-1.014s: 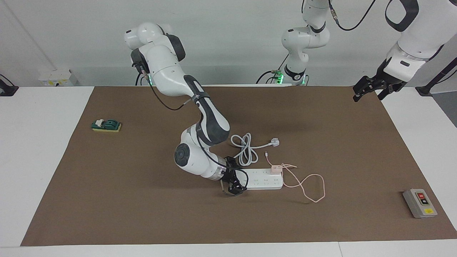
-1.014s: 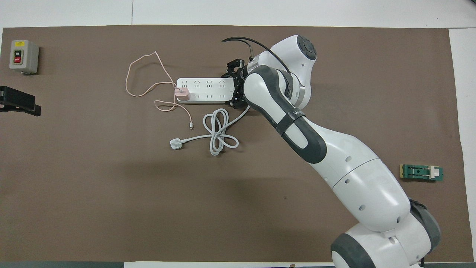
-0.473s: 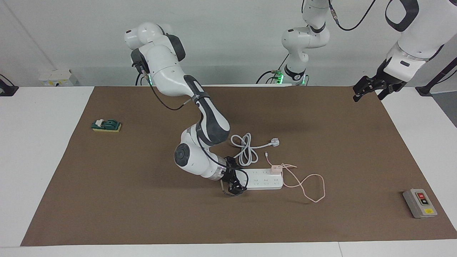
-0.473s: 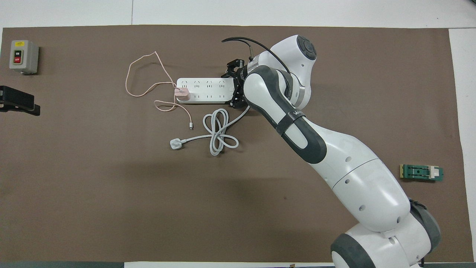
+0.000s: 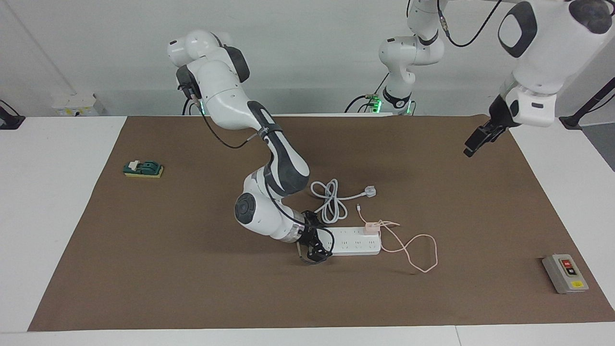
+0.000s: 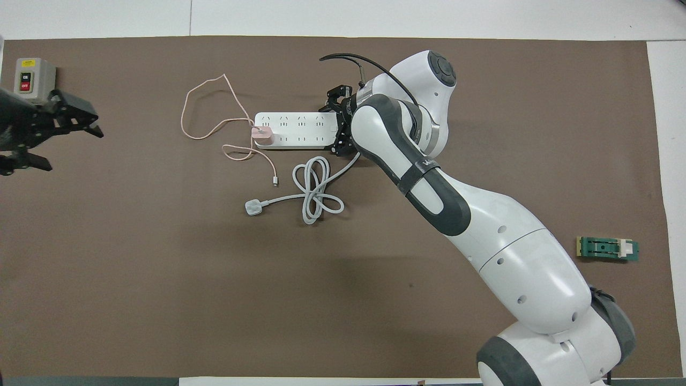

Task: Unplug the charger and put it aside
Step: 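Reach the left gripper to the pink charger in the strip, then close the left gripper on the pink charger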

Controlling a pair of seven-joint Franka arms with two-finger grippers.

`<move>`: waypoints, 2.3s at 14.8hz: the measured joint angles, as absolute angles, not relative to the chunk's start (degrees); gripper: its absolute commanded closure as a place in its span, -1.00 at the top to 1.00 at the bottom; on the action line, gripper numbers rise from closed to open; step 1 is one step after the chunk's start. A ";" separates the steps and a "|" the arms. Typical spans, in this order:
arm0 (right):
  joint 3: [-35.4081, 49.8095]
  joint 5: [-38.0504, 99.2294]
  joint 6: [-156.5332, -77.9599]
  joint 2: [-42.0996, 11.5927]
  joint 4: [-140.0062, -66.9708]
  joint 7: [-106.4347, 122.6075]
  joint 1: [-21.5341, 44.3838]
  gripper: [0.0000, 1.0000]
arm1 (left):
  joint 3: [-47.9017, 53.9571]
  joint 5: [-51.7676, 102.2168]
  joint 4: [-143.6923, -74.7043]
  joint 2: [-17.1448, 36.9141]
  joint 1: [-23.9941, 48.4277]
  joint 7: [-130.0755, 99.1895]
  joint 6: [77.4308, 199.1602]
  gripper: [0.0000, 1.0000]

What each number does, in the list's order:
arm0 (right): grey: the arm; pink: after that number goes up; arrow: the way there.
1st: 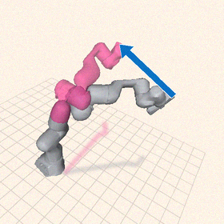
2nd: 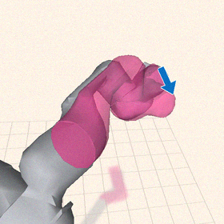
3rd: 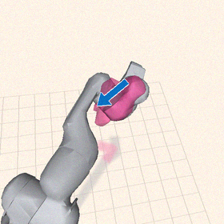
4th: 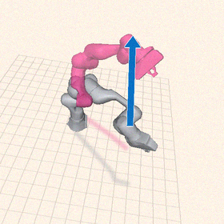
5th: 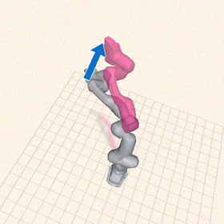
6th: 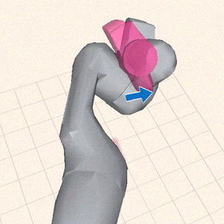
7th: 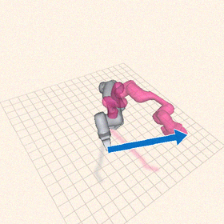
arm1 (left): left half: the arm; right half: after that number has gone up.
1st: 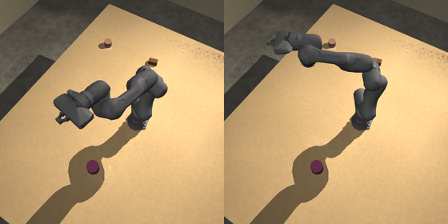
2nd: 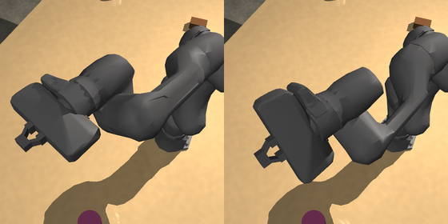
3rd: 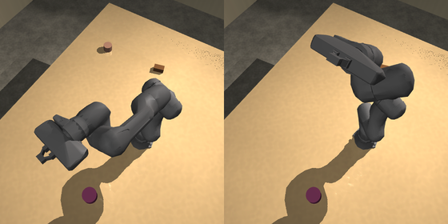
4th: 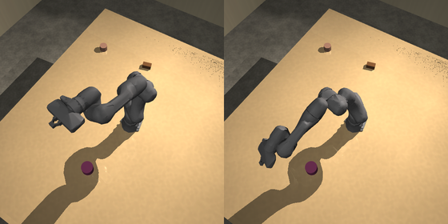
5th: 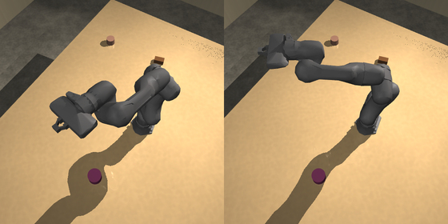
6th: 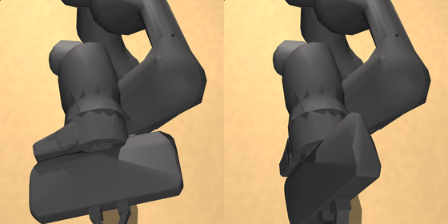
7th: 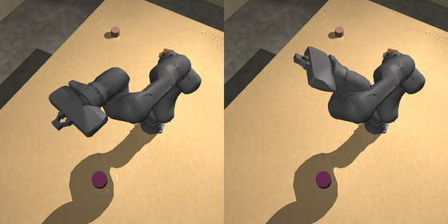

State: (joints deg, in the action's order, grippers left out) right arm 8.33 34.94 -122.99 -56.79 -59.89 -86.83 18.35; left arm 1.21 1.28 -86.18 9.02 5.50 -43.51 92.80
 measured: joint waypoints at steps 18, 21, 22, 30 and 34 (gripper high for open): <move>8.33 34.93 -123.04 -56.79 -59.90 -86.83 18.36 -0.34 | -0.39 1.37 -83.37 32.62 22.23 -104.65 120.89 1.00; 8.33 34.93 -123.05 -56.79 -59.90 -86.83 18.36 -0.34 | -0.45 0.67 -86.97 32.64 23.32 -104.99 123.74 1.00; 8.33 34.93 -123.05 -56.79 -59.90 -86.83 18.36 -0.34 | -0.54 0.58 -87.60 32.62 23.54 -104.99 124.03 0.98; 8.33 34.93 -123.05 -56.79 -59.91 -86.82 18.36 -0.34 | -0.67 0.24 -88.18 32.11 24.36 -105.06 123.34 -1.00; 8.33 34.93 -123.11 -56.79 -59.92 -86.80 18.37 -0.34 | -0.73 0.25 -87.77 32.14 24.37 -105.10 122.67 -1.00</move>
